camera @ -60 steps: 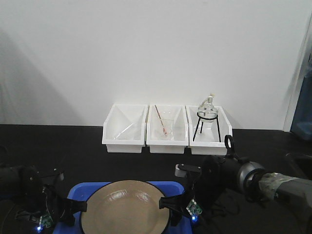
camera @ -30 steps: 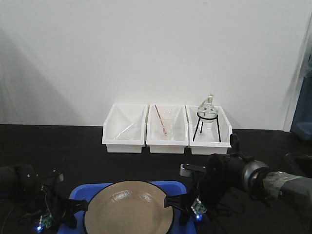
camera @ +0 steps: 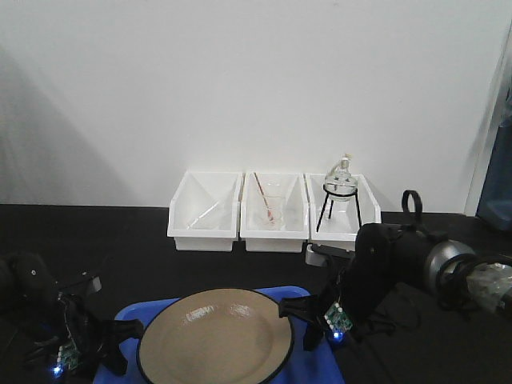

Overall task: Place disk in tray to left cabinet
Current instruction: 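Grasp the tray edges with both grippers and lift it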

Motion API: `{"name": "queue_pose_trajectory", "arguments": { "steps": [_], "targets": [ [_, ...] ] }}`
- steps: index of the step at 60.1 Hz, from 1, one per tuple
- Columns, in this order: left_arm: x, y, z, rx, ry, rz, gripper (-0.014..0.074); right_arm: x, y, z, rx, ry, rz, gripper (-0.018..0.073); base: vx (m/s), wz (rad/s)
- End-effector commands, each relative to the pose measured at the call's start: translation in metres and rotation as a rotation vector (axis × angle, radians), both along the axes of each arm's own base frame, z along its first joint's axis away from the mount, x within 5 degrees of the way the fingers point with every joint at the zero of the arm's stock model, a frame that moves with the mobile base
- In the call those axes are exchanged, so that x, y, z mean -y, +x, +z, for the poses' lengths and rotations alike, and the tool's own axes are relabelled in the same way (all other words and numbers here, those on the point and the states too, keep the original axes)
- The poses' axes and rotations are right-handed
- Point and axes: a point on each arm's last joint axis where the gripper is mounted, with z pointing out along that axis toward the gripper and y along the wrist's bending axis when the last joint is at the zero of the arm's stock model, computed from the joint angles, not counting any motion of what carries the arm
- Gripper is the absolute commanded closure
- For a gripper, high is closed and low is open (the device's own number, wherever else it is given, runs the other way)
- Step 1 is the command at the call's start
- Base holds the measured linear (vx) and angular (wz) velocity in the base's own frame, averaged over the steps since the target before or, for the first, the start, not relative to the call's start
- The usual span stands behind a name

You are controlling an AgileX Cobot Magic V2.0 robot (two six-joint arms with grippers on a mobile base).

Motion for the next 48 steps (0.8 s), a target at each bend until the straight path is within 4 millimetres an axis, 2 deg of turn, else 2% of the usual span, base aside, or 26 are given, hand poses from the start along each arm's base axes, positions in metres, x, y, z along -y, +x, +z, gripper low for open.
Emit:
{"name": "queue_pose_trajectory", "arguments": {
  "steps": [1,13,27,48],
  "targets": [
    [0.016,-0.004,0.042,0.074,-0.123,0.030,0.0597,-0.002,-0.003,0.056,0.115,0.159,-0.063,0.0561,0.00,0.00],
    [0.022,0.000,0.076,0.106,-0.185,0.001,0.0597,0.018,-0.009,0.076,0.088,0.223,-0.077,0.0561,0.00,0.00],
    [0.027,0.007,0.121,0.149,-0.235,-0.025,0.0597,0.028,-0.015,0.103,0.136,0.295,-0.094,0.0561,0.00,0.00],
    [0.036,0.001,0.160,0.148,-0.348,-0.073,0.0597,0.032,-0.036,0.145,0.199,0.377,-0.100,0.0561,0.00,0.00]
  ]
}}
